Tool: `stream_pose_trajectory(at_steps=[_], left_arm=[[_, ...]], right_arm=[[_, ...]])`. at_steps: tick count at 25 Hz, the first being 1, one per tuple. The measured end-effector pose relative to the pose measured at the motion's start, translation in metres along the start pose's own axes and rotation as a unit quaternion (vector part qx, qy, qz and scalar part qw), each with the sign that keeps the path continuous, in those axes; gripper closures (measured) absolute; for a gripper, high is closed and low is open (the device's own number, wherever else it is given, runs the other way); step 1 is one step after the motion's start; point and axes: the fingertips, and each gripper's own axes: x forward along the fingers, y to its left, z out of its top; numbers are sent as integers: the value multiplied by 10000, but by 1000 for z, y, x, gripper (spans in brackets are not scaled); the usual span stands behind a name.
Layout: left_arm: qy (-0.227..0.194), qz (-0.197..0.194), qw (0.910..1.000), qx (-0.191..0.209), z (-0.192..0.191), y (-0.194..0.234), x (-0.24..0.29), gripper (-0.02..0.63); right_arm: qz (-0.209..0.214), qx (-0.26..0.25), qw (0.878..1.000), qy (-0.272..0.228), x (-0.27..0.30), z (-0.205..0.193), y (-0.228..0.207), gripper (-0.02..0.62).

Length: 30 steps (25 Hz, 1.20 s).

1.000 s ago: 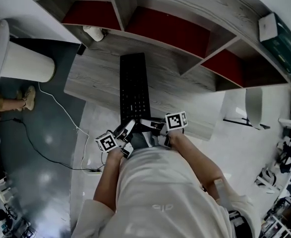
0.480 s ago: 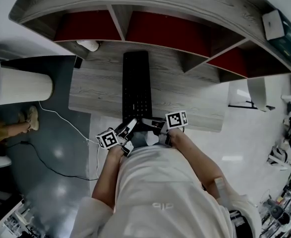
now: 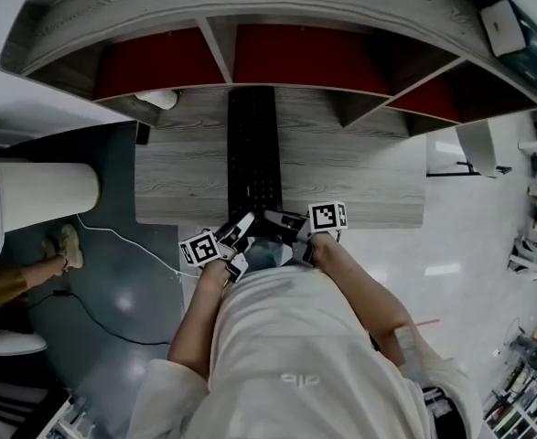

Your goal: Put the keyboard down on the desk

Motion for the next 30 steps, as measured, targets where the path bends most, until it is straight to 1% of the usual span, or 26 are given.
stream_pose_trajectory(at_steps=[3, 6, 8, 11, 14, 16, 19, 23, 24, 28, 30], left_arm=[[96, -45, 9999, -124, 9, 6, -1, 448], [266, 59, 9995, -150, 12, 17, -5, 415], [361, 150, 9991, -189, 12, 25, -10, 378], [388, 182, 9983, -389, 12, 34, -21, 368], [314, 145, 9968, -718, 12, 40, -30, 367], [286, 173, 9959, -839, 13, 44, -34, 367], [299, 435, 9957, -757, 14, 57, -42, 368], [321, 729, 9935, -819, 14, 72, -49, 398], [319, 766, 9934, -795, 14, 75, -50, 422], [326, 786, 9941, -680, 17, 81, -51, 434], [351, 803, 9938, -686, 16, 82, -50, 444]], right_arm=[[55, 172, 9993, -331, 8, 6, -1, 465], [54, 235, 9981, -561, 14, 10, -7, 470], [36, 303, 9975, -633, 18, 10, -10, 471], [12, 371, 9969, -691, 25, 7, -12, 472], [22, 364, 9967, -724, 32, 6, -14, 472], [41, 333, 9967, -737, 36, 6, -15, 472], [-37, 291, 9969, -732, 39, 5, -21, 472], [-330, 90, 9973, -648, 44, 2, -29, 473], [-387, 48, 9973, -627, 45, 2, -31, 472], [-545, -74, 9967, -598, 49, 1, -36, 471], [-666, -95, 9958, -613, 49, 2, -41, 468]])
